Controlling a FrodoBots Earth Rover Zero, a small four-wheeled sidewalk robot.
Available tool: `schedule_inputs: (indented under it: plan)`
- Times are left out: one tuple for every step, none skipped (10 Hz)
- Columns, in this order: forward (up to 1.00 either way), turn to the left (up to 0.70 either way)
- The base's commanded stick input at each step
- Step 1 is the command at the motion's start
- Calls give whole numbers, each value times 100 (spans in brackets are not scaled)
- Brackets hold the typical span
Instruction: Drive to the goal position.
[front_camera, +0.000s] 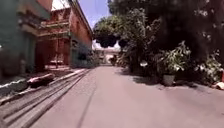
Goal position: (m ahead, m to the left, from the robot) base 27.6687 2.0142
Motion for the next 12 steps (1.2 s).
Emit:
schedule_inputs:
  plan:
    - [100, 0]
    - [100, 0]
    - [100, 0]
    - [100, 0]
    - [100, 0]
    - [100, 0]
    - [100, 0]
    - [100, 0]
    - [100, 0]
    - [100, 0]
    - [100, 0]
    - [100, 0]
